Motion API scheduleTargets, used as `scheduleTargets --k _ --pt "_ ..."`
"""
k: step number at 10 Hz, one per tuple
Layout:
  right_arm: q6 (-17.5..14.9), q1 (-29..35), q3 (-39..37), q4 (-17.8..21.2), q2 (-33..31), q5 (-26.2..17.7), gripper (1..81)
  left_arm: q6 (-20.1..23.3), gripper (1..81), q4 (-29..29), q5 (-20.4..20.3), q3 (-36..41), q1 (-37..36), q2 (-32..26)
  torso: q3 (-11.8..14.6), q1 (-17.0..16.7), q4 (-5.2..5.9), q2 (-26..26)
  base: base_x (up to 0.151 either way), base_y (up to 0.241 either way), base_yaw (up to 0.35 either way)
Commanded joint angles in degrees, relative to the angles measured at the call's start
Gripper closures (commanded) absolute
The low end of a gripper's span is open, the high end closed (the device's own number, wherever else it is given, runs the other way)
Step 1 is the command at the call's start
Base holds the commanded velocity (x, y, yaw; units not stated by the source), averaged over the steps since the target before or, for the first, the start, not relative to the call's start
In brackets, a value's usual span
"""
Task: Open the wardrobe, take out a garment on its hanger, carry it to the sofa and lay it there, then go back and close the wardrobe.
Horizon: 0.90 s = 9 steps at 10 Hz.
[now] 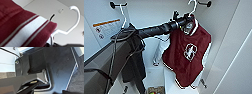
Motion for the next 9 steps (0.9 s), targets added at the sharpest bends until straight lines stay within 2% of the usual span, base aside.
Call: scheduleTargets --k 1,9 --pt "-0.2 1.7 0.5 0.1 0.1 -2.7 1.0 -0.3 81.1 -0.2 0.1 -2.2 -10.8 4.1 0.0 0.0 0.0 0.0 0.0 0.0 0.0" --pt "-0.2 1.8 0.4 0.1 0.1 -2.7 1.0 -0.9 81.1 1.7 -2.1 0.1 -6.6 3.1 0.3 0.0 0.0 0.0 0.0 0.0 0.0"
